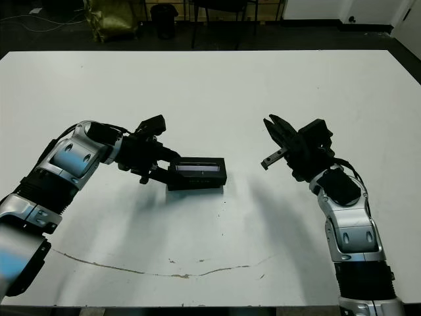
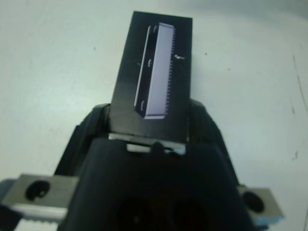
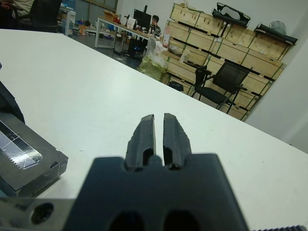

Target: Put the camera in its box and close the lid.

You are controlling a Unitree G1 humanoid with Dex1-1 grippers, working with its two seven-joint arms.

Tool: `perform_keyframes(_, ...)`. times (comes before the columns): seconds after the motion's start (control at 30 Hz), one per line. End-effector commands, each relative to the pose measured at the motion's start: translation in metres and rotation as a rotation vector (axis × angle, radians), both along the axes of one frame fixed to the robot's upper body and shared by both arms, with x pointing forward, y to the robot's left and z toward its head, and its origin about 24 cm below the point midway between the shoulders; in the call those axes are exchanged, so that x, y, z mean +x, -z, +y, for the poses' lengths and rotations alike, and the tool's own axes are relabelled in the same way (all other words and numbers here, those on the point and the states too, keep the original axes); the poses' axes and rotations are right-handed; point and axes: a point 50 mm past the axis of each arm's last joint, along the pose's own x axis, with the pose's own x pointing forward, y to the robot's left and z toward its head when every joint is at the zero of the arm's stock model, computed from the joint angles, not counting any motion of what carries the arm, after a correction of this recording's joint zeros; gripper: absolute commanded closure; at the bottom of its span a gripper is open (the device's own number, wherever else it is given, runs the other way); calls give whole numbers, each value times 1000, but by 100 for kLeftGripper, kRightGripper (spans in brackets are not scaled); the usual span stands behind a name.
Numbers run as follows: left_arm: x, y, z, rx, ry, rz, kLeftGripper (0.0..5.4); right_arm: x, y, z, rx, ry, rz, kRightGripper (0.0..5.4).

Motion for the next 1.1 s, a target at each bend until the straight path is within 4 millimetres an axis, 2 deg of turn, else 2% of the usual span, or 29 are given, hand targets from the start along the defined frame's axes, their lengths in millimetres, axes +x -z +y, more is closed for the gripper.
perform_keyframes(0.03, 0, 1, 9, 49, -8, 6, 303, -2, 7, -3, 3, 22, 38, 540)
perform_keyframes(0.4, 2, -9, 16, 80, -6, -23, 303, -3, 7, -4, -10, 15, 32, 540)
perform_keyframes(1.1, -2, 5, 17, 122, -12, -1, 303, -4, 9, -5, -2, 22, 45, 540)
